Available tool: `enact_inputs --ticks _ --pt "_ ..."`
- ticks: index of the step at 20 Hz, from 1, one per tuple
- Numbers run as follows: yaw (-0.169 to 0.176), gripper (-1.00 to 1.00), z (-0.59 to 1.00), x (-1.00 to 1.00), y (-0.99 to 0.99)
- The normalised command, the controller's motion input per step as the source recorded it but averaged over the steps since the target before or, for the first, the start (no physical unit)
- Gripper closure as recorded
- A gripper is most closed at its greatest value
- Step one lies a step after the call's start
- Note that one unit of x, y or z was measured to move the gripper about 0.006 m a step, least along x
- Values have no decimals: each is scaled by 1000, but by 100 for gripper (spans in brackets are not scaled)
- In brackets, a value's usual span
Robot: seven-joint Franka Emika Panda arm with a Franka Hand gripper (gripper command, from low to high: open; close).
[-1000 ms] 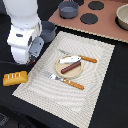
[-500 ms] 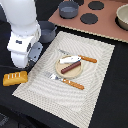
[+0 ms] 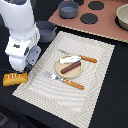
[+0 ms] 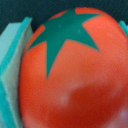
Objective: Interact with the objects in diverse but meaningful ways.
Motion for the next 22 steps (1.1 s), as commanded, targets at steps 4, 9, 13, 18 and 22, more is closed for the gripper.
enact_inputs --ticks 4,9,13,18,22 --pt "20 100 1000 -66 231" --pt "23 100 962 -200 509" --pt "15 100 539 -341 599" --pt "35 100 143 -471 717" --pt "26 100 0 -330 704"
